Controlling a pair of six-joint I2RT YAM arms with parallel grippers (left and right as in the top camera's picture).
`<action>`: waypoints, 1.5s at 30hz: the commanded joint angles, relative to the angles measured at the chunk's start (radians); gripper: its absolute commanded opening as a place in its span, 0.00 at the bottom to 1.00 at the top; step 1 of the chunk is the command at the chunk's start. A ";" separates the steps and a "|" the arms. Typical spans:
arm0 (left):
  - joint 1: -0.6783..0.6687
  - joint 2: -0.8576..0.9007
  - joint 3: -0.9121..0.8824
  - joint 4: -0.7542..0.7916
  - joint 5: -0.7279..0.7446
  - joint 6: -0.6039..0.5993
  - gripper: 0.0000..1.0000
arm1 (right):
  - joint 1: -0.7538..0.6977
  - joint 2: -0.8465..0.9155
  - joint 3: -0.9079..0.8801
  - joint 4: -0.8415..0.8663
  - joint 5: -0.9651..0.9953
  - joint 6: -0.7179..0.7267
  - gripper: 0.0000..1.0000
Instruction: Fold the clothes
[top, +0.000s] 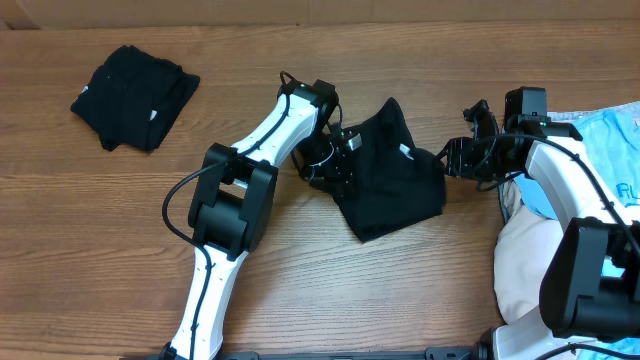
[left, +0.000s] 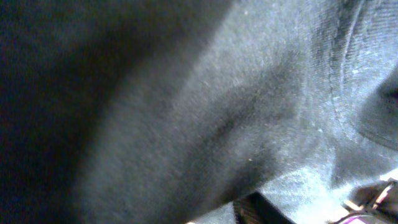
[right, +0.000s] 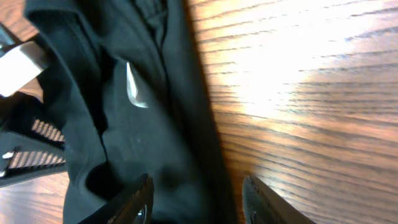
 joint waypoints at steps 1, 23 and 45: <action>0.006 -0.002 0.022 -0.048 0.008 0.076 0.50 | -0.003 -0.019 0.019 -0.028 0.018 0.004 0.49; 0.056 0.000 0.322 -0.014 -0.077 0.249 0.04 | 0.136 -0.014 -0.035 -0.179 -0.265 -0.182 0.04; 0.179 0.002 0.369 0.084 -0.031 0.146 0.58 | 0.234 -0.067 -0.143 -0.148 0.008 0.101 0.12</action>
